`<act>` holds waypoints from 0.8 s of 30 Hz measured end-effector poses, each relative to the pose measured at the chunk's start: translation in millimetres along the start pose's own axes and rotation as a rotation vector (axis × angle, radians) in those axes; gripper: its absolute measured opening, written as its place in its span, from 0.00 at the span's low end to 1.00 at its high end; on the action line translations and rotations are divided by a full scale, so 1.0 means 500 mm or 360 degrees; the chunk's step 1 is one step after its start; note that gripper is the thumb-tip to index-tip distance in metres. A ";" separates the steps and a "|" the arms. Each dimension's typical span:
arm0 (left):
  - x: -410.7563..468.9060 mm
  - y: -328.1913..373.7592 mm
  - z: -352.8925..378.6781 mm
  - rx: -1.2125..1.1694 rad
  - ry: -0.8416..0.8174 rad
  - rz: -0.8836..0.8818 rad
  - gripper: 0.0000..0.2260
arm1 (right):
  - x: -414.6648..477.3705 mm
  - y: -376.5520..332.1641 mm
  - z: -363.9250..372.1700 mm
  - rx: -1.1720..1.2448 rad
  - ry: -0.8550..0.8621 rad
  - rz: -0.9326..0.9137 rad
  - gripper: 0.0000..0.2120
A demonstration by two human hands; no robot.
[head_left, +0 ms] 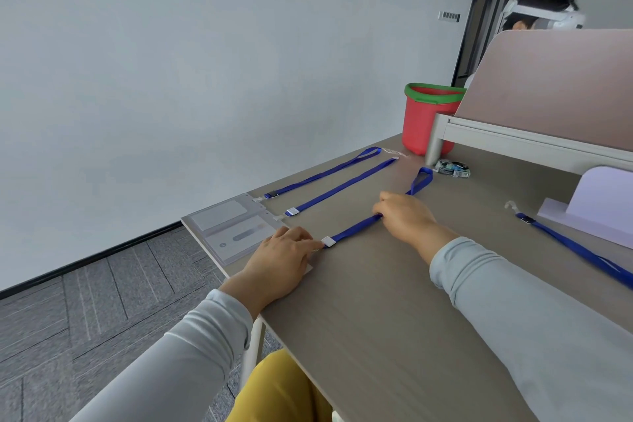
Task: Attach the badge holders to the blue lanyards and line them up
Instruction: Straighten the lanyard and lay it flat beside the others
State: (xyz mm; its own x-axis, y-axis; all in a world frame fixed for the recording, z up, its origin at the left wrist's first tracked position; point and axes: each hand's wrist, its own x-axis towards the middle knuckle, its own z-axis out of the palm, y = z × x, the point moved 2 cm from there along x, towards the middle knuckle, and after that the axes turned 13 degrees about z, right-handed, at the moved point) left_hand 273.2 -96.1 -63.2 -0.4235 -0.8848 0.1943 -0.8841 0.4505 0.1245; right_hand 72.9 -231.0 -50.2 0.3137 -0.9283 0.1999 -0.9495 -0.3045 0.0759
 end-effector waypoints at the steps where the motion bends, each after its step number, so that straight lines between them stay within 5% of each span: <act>1: 0.000 -0.001 0.001 0.0001 0.0005 0.0001 0.18 | 0.001 -0.001 -0.002 0.0023 0.0006 0.0013 0.13; 9: 0.000 0.001 0.000 -0.0018 0.0008 -0.0013 0.18 | 0.010 -0.023 0.001 0.0116 0.0115 0.0177 0.07; 24: -0.003 -0.001 -0.002 -0.0063 0.0066 -0.0044 0.17 | -0.017 -0.029 0.008 0.0038 -0.0035 0.0454 0.14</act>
State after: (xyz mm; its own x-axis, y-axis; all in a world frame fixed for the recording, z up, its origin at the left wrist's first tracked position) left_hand 274.2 -95.0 -62.8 -0.3897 -0.8918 0.2300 -0.8864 0.4309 0.1689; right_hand 83.8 -219.5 -56.8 0.0341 -0.9814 0.1887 -0.9994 -0.0354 -0.0034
